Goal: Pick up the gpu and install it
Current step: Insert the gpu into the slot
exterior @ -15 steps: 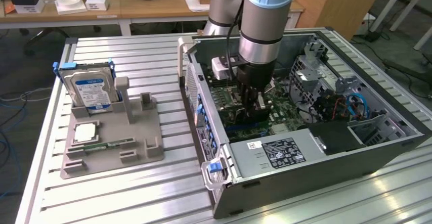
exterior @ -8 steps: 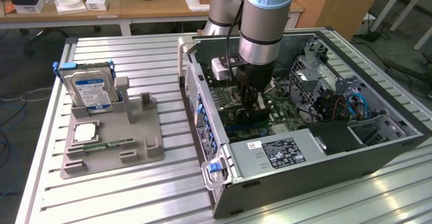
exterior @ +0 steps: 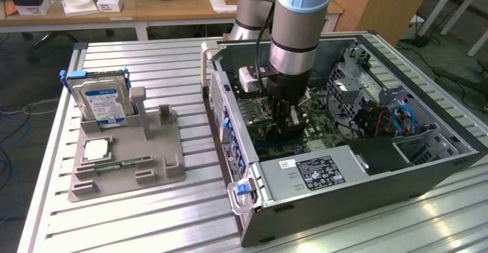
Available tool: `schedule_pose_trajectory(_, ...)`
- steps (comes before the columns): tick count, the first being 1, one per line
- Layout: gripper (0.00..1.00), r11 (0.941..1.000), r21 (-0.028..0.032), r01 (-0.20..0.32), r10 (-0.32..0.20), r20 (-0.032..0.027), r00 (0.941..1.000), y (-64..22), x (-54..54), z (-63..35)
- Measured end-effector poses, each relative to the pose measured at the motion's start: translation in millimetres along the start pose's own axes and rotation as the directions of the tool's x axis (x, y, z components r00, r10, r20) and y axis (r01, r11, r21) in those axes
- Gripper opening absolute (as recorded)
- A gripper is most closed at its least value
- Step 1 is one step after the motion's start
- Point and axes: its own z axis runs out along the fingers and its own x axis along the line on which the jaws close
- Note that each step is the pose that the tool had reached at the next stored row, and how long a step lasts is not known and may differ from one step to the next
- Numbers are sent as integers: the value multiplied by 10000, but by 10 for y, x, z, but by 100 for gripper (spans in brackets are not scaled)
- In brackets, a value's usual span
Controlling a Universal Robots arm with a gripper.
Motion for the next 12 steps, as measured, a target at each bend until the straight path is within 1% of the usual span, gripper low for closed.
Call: schedule_pose_trajectory(12,26,10000,4,-1,1,7,10000,3,-1,12)
